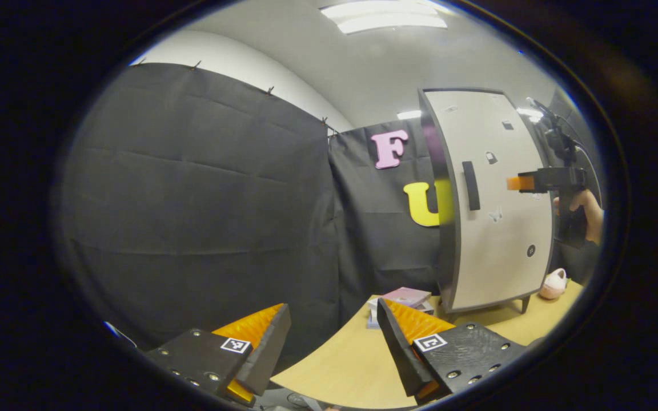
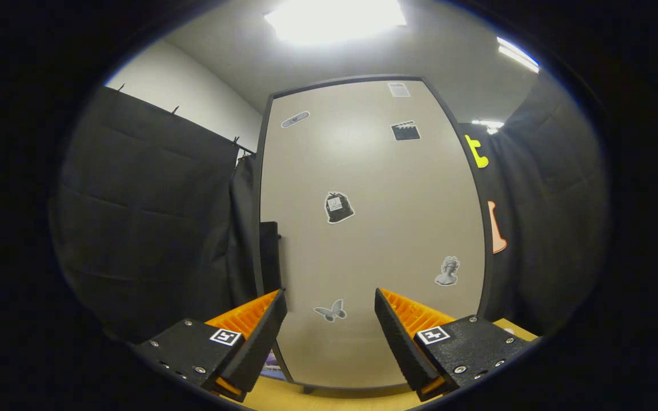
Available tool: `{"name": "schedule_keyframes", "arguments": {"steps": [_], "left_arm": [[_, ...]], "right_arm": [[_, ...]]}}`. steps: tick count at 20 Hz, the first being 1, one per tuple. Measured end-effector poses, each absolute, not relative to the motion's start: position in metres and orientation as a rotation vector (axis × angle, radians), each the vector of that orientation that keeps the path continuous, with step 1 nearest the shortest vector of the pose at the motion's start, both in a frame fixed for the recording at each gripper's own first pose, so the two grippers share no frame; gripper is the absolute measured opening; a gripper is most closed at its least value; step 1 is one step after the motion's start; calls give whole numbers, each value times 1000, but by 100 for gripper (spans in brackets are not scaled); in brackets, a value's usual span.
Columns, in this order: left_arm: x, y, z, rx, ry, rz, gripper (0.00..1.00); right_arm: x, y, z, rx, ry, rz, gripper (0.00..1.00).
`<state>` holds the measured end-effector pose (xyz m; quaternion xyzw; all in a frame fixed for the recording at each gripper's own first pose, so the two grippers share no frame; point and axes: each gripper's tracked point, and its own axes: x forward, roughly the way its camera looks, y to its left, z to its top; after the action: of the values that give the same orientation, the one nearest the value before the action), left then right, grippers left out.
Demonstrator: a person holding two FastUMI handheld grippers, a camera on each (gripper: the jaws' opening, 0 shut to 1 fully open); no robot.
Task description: Open the cabinet door with the right hand, grasp the bottle in the cabinet with the left hand and place it on the coaster, then close the cabinet door with the right hand.
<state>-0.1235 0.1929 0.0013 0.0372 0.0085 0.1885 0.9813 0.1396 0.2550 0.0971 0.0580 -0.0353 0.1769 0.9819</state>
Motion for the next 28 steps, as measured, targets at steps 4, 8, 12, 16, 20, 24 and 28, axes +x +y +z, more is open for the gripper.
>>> {"name": "schedule_keyframes", "arguments": {"steps": [4, 8, 12, 16, 20, 24, 28], "left_arm": [[-134, 213, -1, 83, 24, 400, 88], [-138, 229, -4, 84, 29, 419, 88], [-145, 246, -8, 84, 36, 437, 85], [-147, 258, -12, 79, 41, 448, 88], [-148, 269, -18, 62, 52, 454, 92], [-143, 271, -23, 43, 56, 447, 92], [-129, 263, -25, 18, 54, 410, 92]], "right_arm": [[155, 283, 106, 123, -74, 369, 95], [172, 308, 109, 117, -66, 376, 95], [190, 332, 106, 117, -24, 376, 92], [204, 355, 103, 121, 28, 388, 80], [216, 366, 98, 71, 70, 369, 58], [217, 368, 97, 53, 82, 358, 33], [213, 367, 95, 34, 119, 385, 21]]}}
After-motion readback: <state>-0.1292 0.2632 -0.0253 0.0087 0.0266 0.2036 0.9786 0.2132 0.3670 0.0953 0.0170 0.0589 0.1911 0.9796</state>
